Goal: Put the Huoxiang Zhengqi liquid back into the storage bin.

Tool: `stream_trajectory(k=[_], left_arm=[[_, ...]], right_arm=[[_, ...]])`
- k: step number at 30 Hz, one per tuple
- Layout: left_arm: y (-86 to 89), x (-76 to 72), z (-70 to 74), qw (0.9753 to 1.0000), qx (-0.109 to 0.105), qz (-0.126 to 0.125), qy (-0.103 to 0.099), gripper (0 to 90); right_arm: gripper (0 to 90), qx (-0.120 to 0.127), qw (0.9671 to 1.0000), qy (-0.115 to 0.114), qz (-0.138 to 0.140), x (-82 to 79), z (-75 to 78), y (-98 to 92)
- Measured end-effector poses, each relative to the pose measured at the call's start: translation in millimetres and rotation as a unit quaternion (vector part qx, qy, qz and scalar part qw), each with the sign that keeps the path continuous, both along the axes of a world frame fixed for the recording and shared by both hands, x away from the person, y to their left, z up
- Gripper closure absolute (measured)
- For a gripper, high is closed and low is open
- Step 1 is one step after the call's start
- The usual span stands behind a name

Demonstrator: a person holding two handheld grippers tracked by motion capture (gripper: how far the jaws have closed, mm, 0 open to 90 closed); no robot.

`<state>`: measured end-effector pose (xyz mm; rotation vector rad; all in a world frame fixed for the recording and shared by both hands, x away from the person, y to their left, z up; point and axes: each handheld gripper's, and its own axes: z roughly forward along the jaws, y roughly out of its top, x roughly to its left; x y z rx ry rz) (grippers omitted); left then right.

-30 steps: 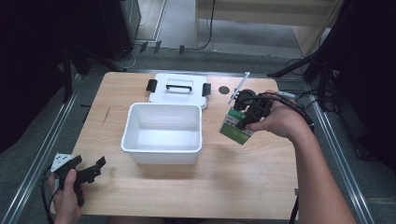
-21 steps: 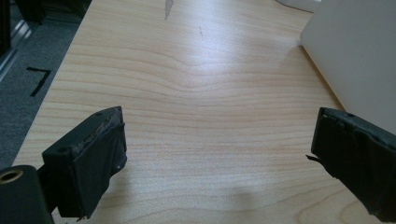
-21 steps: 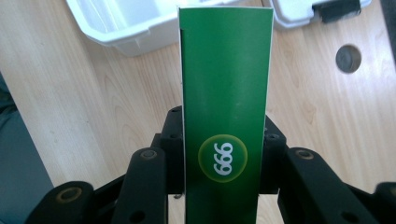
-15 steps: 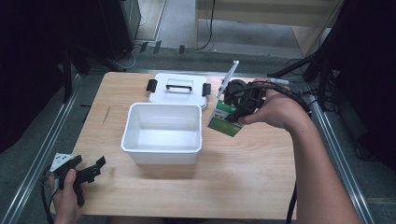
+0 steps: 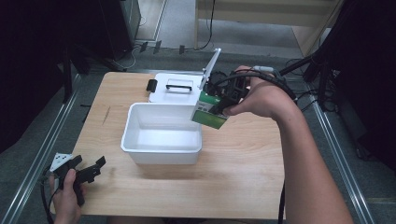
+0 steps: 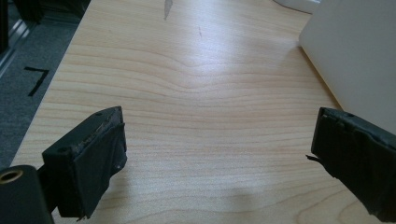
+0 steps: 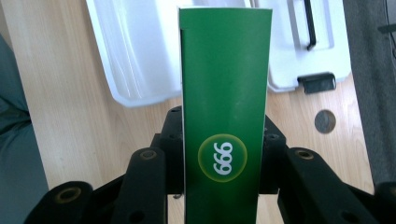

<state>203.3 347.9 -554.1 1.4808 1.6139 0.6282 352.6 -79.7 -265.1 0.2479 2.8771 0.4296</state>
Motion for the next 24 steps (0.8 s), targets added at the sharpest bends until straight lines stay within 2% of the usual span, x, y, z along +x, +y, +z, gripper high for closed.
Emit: stream_trajectory(k=[12,17,24], left_arm=[[0.6,0.0,-0.1,1.0,-0.003,-0.002,-0.001,4.0],[0.7,0.0,-0.1,1.0,-0.004,-0.002,-0.002,4.0],[0.9,0.0,-0.1,1.0,-0.005,-0.001,-0.002,4.0]], right_arm=[[64.5,0.007,0.9989,-0.004,0.046,2.8,1.3,44.8],[64.4,0.009,0.9983,-0.001,0.057,4.6,-3.3,58.0],[64.4,-0.006,0.9969,-0.003,0.078,8.6,-14.8,69.6]])
